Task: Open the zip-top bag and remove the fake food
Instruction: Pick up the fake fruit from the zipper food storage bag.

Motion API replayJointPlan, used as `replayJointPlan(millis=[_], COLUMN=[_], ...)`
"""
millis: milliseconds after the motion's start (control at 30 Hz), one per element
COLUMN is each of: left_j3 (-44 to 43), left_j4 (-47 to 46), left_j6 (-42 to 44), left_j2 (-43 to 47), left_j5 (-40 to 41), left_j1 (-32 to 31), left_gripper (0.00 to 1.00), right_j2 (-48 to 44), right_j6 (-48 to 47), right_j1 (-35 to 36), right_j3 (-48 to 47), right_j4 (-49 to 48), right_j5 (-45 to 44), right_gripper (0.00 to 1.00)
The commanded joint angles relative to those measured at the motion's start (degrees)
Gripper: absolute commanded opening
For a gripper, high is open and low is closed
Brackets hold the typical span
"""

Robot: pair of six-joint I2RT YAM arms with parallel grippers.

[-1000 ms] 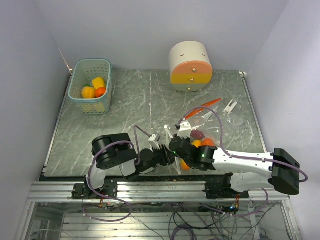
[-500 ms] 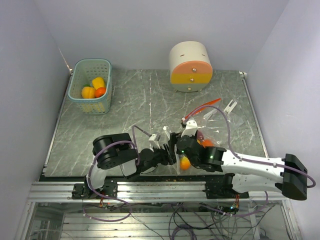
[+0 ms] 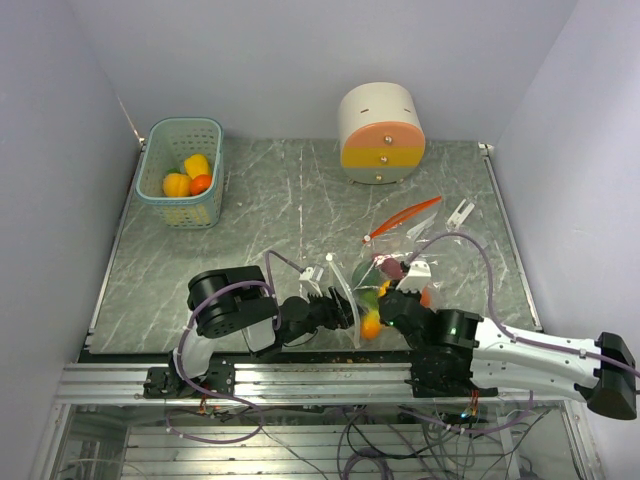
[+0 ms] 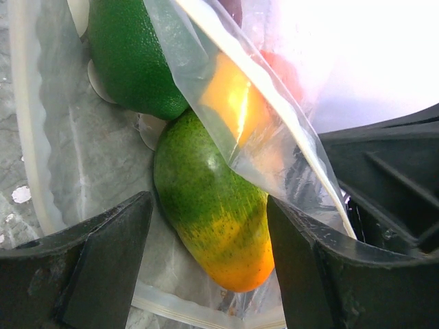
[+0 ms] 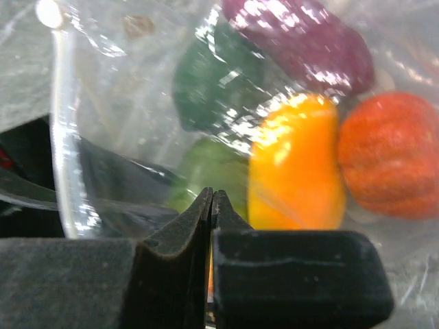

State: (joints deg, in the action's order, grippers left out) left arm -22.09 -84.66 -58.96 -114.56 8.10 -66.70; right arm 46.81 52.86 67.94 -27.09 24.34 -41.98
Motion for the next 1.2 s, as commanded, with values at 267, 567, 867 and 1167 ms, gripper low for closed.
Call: replayJointPlan(millis=[267, 567, 867, 1167], left_j3=[-0.37, -0.89, -1.78, -0.44], left_j4=[-2.39, -2.46, -5.15, 0.27], left_j6=[-0.06, -0.27, -1.11, -0.35], left_j2=[-1.98, -3.03, -5.74, -4.61], left_j5=[-1.10, -1.97, -4.72, -3.18], left_j1=[-0.47, -0.41, -0.45, -0.61], left_gripper=[0.79, 0.80, 0.79, 0.92], right_j2=[1.52, 7.95, 3.43, -0.83], right_j6=[11.08, 7.19, 0.51, -2.15], right_j1=[-0.04, -0.04, -2.25, -6.30], right_j3=[5.00, 5.25, 9.24, 11.05], right_j4=[2.81, -6.30, -17.47, -18.29], right_j5=[0.14, 2.13, 5.78, 9.20], right_gripper=[0.00, 0.00, 0.00, 0.00])
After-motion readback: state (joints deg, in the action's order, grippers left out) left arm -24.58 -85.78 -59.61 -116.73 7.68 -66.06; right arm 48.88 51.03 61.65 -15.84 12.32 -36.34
